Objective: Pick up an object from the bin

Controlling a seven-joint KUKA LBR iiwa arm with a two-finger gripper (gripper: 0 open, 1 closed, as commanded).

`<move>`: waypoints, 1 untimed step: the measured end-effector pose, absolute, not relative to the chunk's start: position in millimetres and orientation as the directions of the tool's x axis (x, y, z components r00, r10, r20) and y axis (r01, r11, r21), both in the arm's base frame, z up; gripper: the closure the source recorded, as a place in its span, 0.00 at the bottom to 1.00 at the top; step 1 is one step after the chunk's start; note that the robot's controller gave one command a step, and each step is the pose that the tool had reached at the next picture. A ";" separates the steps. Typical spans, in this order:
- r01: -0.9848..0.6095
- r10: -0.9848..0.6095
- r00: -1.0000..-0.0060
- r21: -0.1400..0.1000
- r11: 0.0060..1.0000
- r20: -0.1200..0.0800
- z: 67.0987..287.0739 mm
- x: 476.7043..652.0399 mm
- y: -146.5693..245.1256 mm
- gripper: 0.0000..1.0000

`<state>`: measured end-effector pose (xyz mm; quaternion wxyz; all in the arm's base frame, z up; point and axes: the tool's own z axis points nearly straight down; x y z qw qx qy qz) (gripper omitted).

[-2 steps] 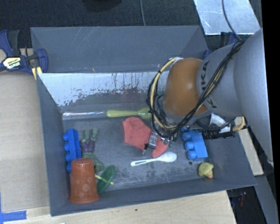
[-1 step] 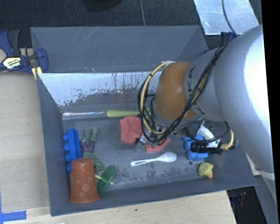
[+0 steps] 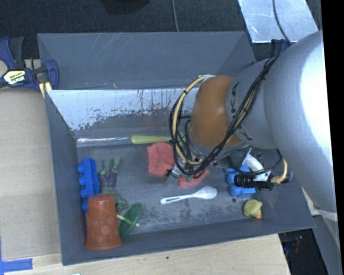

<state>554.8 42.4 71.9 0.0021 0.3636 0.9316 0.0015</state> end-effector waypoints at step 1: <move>0.676 0.676 -0.737 0.003 0.737 -0.002 88.2 553.8 42.1 1.00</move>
Offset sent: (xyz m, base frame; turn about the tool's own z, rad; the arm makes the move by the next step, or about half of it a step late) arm -0.0012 -0.0003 0.0898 -0.0013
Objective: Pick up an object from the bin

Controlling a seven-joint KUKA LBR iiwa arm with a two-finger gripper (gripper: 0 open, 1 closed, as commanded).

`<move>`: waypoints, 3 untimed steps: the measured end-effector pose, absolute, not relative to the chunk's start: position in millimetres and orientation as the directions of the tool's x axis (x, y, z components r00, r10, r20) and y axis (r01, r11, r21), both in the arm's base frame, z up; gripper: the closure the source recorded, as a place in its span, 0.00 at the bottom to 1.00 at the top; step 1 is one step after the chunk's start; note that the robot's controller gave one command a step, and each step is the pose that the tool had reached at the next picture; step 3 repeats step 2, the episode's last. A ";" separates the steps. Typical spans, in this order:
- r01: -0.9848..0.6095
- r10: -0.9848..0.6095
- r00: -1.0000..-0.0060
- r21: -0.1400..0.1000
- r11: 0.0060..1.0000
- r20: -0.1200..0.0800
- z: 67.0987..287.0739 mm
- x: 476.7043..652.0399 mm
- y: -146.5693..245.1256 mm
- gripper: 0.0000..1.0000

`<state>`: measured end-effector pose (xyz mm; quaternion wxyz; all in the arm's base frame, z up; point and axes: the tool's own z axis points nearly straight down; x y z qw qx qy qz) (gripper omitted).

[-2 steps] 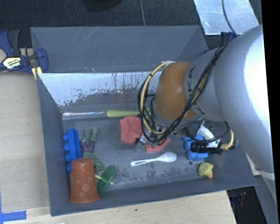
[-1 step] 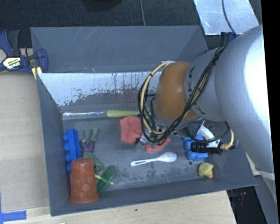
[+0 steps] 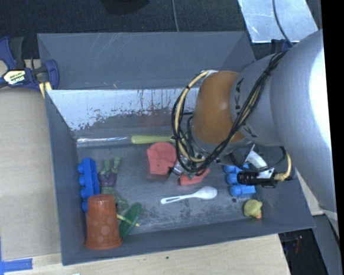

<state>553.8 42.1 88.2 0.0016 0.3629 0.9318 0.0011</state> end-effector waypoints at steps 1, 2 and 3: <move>0.676 0.676 -0.737 -0.001 0.737 0.001 116.4 552.4 41.5 1.00; 0.675 0.675 -0.738 -0.001 0.738 0.000 154.6 553.0 41.3 1.00; 0.675 0.675 -0.738 -0.001 0.738 0.000 154.6 553.0 41.3 1.00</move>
Offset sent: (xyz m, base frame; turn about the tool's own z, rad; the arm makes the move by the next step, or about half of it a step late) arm -0.0011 -0.0004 0.1036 -0.0008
